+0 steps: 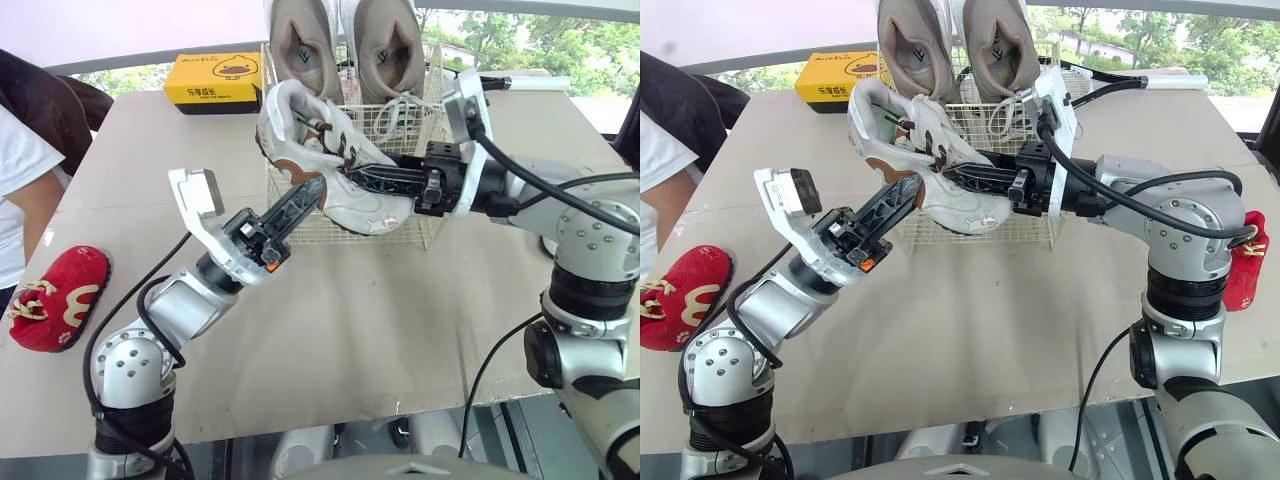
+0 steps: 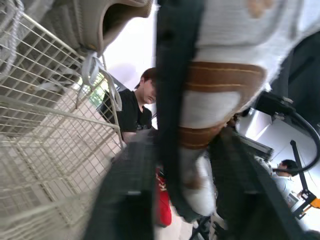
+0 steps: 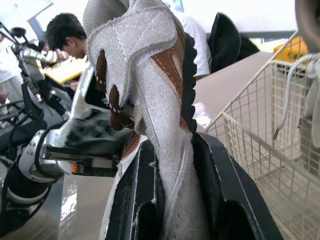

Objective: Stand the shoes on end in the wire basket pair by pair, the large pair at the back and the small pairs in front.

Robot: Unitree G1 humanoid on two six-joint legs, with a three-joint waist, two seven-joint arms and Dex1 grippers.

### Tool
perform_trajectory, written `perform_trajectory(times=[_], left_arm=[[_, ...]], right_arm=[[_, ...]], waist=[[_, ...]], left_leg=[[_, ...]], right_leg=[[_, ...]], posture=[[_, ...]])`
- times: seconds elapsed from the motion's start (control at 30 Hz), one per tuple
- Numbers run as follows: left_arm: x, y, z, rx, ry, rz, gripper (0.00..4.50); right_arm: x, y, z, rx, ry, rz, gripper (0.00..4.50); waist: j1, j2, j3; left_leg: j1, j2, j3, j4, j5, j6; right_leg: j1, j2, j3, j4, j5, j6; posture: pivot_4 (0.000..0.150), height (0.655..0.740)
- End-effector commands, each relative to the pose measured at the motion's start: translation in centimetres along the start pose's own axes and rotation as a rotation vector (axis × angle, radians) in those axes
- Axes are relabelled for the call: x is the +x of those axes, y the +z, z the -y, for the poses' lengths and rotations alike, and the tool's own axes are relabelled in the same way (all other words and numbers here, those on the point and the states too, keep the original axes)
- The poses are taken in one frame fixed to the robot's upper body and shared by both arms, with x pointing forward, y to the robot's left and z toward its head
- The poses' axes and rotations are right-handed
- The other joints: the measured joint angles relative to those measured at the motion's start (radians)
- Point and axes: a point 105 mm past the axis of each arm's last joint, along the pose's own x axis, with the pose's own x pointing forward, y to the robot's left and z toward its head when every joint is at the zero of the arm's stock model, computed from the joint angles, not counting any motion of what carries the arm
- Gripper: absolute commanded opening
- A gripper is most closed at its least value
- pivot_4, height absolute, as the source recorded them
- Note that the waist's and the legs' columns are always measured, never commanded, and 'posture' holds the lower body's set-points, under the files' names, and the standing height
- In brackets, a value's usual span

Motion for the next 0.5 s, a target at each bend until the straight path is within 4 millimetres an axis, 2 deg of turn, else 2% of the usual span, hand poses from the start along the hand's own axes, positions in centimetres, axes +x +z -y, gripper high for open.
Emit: perform_trajectory(times=[0.03, 0.07, 0.17, 0.23, 0.27, 0.4, 0.5], left_arm=[[0.8, 2.3, 1.1, 0.136, -0.072, 0.021, 0.26], [1.2, 3.3, 0.9, 0.209, -0.073, 0.028, 0.25], [2.4, 6.0, 0.6, 0.336, -0.081, 0.07, 0.25], [3.5, 7.9, 0.6, 0.519, -0.117, 0.045, 0.25], [4.1, 9.0, 0.4, 0.638, -0.127, 0.029, 0.25], [6.1, 10.8, -0.7, 1.03, -0.25, -0.104, 0.25], [7.2, 11.2, -1.7, 1.163, -0.33, -0.159, 0.25]], right_arm=[[-0.1, 1.3, -0.3, -0.075, -0.04, 0.093, 1.22], [-0.4, 1.6, -0.3, -0.119, -0.063, 0.12, 1.58], [-1.2, 2.3, -0.4, -0.22, -0.115, 0.173, 3.03], [-2.7, 2.4, -0.4, -0.331, -0.183, 0.171, 3.93], [-3.5, 2.3, -0.7, -0.365, -0.189, 0.175, 4.21], [-6.3, 1.4, -2.3, -0.452, -0.196, 0.145, 4.27], [-7.4, 1.0, -2.8, -0.466, -0.209, 0.12, 4.27]], waist=[[-0.002, 0.0, 0.0], [0.0, 0.0, 0.0], [0.003, 0.0, 0.0], [-0.003, 0.0, 0.0], [0.002, -0.001, 0.001], [0.009, -0.002, 0.001], [0.005, -0.002, 0.001]], left_leg=[[0.0, 0.0, 0.0, 0.0, 0.0, 0.0], [0.0, 0.0, 0.0, 0.0, 0.0, 0.0], [0.0, 0.0, -0.001, 0.0, 0.001, -0.001], [0.001, 0.0, 0.001, 0.0, 0.001, -0.001], [0.005, 0.0, 0.002, -0.001, 0.0, -0.001], [0.011, 0.0, 0.002, -0.005, 0.0, 0.0], [0.012, 0.001, 0.004, -0.005, -0.001, 0.002]], right_leg=[[0.0, 0.0, 0.0, 0.0, 0.0, 0.0], [0.0, 0.0, 0.0, 0.0, 0.0, 0.0], [0.0, 0.004, -0.002, 0.0, 0.0, 0.0], [0.001, 0.004, -0.002, 0.0, 0.0, 0.0], [0.005, 0.003, -0.001, -0.001, 0.0, 0.0], [0.013, 0.008, -0.004, -0.006, 0.0, 0.0], [0.014, 0.007, -0.002, -0.006, -0.001, 0.0]], posture=[[0.15, 0.74], [0.15, 0.74], [0.15, 0.74], [0.15, 0.74], [0.15, 0.74], [0.15, 0.74], [0.15, 0.74]])
